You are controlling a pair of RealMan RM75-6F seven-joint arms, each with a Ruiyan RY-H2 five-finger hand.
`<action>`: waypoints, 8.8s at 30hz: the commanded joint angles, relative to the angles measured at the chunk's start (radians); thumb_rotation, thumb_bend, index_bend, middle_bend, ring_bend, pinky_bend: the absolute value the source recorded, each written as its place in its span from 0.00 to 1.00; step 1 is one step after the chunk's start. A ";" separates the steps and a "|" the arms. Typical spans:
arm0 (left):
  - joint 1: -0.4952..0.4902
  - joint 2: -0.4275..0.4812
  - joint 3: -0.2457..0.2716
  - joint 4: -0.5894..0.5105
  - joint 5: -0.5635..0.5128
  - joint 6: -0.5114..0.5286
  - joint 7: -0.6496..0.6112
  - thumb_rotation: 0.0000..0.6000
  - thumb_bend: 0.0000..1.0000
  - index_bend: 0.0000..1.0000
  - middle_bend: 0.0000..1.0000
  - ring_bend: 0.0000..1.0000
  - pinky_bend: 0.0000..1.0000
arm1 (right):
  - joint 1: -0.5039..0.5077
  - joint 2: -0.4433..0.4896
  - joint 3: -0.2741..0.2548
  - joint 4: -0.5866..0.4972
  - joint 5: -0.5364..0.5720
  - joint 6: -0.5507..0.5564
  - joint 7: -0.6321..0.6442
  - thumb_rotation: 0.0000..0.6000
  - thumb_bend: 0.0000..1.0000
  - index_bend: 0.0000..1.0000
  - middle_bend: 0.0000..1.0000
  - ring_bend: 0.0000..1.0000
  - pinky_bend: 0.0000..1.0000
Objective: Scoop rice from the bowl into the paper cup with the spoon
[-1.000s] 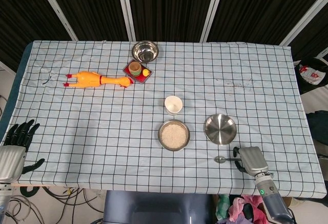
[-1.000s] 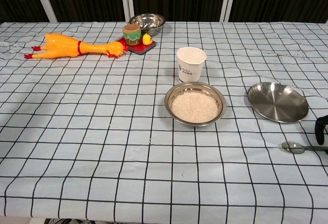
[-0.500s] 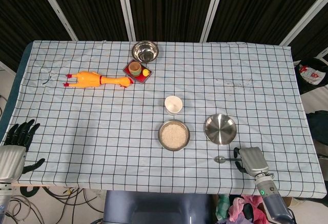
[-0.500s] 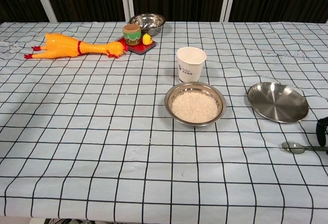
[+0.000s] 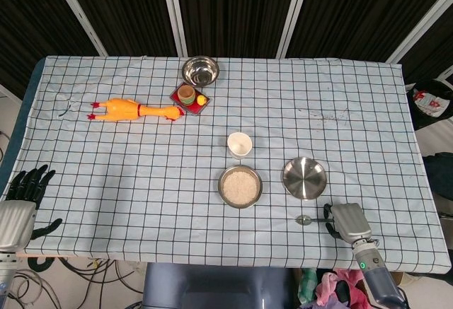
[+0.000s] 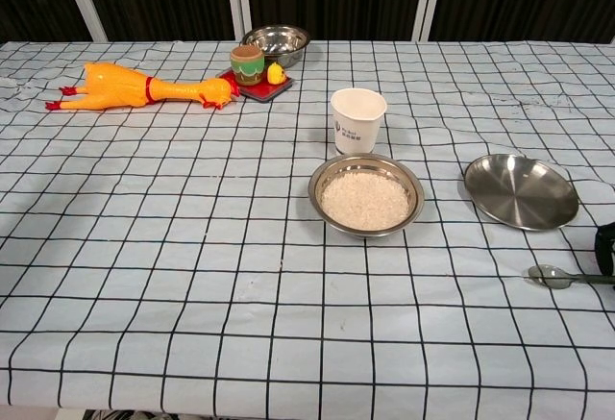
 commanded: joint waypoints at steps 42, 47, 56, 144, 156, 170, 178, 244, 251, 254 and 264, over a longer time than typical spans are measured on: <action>0.000 0.001 0.001 -0.004 0.000 -0.002 -0.005 1.00 0.00 0.00 0.00 0.00 0.00 | 0.007 0.035 0.010 -0.057 -0.034 0.035 -0.010 1.00 0.41 0.57 1.00 1.00 1.00; -0.001 0.001 0.001 -0.006 0.000 -0.004 -0.006 1.00 0.00 0.00 0.00 0.00 0.00 | 0.027 0.064 0.041 -0.117 -0.028 0.045 -0.052 1.00 0.43 0.60 1.00 1.00 1.00; -0.005 0.008 -0.002 -0.015 -0.006 -0.013 -0.021 1.00 0.00 0.00 0.00 0.00 0.00 | 0.105 0.116 0.133 -0.286 0.038 0.033 -0.261 1.00 0.46 0.64 1.00 1.00 1.00; -0.025 0.059 0.018 -0.091 0.008 -0.052 -0.137 1.00 0.00 0.00 0.00 0.00 0.00 | 0.441 -0.413 0.014 0.119 0.017 0.237 -1.284 1.00 0.51 0.71 1.00 1.00 1.00; -0.026 0.061 0.019 -0.094 0.005 -0.055 -0.140 1.00 0.00 0.00 0.00 0.00 0.00 | 0.383 -0.461 0.100 0.046 0.152 0.236 -1.235 1.00 0.51 0.71 1.00 1.00 1.00; -0.026 0.062 0.020 -0.099 -0.001 -0.061 -0.137 1.00 0.00 0.00 0.00 0.00 0.00 | 0.351 -0.462 0.191 -0.087 0.339 0.270 -1.262 1.00 0.51 0.72 1.00 1.00 1.00; -0.026 0.062 0.020 -0.101 -0.003 -0.062 -0.136 1.00 0.00 0.00 0.00 0.00 0.00 | 0.347 -0.465 0.233 -0.155 0.436 0.293 -1.259 1.00 0.52 0.72 1.00 1.00 1.00; -0.029 0.065 0.011 -0.111 -0.028 -0.076 -0.138 1.00 0.00 0.00 0.00 0.00 0.00 | 0.543 -0.481 0.367 -0.276 0.695 0.438 -1.297 1.00 0.52 0.73 1.00 1.00 1.00; -0.028 0.063 0.009 -0.112 -0.037 -0.081 -0.129 1.00 0.00 0.00 0.00 0.00 0.00 | 0.587 -0.471 0.426 -0.289 0.741 0.458 -1.311 1.00 0.52 0.74 1.00 1.00 1.00; -0.028 0.062 0.009 -0.112 -0.042 -0.082 -0.124 1.00 0.00 0.00 0.00 0.00 0.00 | 0.609 -0.463 0.455 -0.291 0.766 0.467 -1.325 1.00 0.52 0.74 1.00 1.00 1.00; -0.027 0.055 0.004 -0.115 -0.064 -0.093 -0.104 1.00 0.00 0.00 0.00 0.00 0.00 | 0.680 -0.422 0.547 -0.265 0.826 0.453 -1.345 1.00 0.52 0.74 1.00 1.00 1.00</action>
